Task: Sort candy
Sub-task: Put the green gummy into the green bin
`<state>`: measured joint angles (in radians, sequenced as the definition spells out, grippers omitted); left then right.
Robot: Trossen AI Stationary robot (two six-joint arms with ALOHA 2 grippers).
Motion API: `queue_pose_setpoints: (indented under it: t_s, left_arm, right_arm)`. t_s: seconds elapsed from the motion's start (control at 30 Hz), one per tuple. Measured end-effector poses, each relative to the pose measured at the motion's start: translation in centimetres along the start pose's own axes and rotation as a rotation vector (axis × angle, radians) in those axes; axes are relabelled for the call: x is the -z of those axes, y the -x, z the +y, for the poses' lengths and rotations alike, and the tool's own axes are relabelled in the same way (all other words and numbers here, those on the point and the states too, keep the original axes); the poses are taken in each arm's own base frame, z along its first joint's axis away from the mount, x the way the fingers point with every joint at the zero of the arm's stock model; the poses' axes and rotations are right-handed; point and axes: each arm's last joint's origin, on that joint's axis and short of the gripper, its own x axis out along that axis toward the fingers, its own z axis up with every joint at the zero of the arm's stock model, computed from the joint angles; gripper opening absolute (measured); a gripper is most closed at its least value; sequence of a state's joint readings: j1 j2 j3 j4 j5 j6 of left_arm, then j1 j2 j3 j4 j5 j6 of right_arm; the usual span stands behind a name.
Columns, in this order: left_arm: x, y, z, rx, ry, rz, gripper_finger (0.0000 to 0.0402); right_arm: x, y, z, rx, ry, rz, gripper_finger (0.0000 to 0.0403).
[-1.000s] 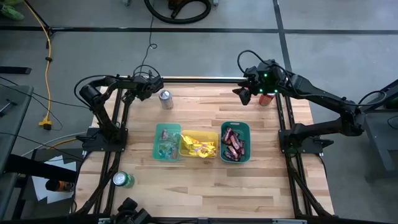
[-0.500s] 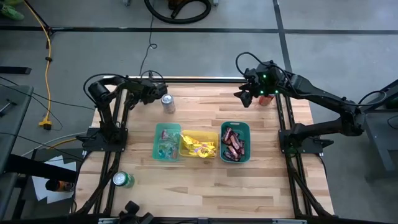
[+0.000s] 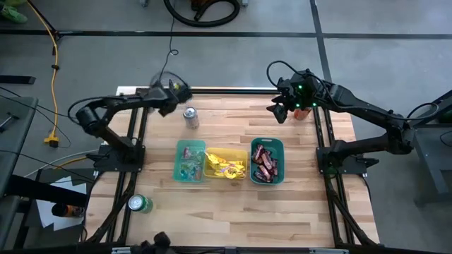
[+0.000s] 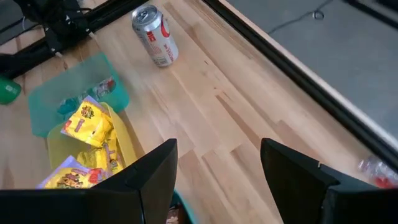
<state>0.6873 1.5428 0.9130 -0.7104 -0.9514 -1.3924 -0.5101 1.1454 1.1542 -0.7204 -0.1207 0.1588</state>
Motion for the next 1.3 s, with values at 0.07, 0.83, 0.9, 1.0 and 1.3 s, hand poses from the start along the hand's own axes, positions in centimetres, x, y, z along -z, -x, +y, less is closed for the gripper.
queue_pose_setpoints:
  t_s: [0.07,0.83,0.9,1.0,1.3]
  left_arm:
    - [-2.1,-0.2,-0.8,0.031,-0.149,0.009,0.0]
    - [-7.3,10.5,1.7,0.387,-0.668,0.272,0.0]
    - [-5.9,12.4,4.8,0.436,-0.583,0.287,0.0]
    - [-4.7,13.5,10.1,0.417,-0.405,0.298,0.0]
    - [-5.3,9.5,19.2,0.241,0.098,0.215,0.0]
  right_arm:
    - [-0.1,0.0,0.0,-0.002,0.026,-0.015,0.0226]
    - [-0.3,0.0,0.0,0.019,0.096,-0.029,0.0226]
    - [-0.3,0.0,-0.1,0.038,0.099,-0.035,0.0226]
    - [-0.4,0.0,-0.1,0.047,0.103,-0.041,0.0226]
    - [-0.5,0.0,-0.1,0.044,0.062,-0.057,0.0226]
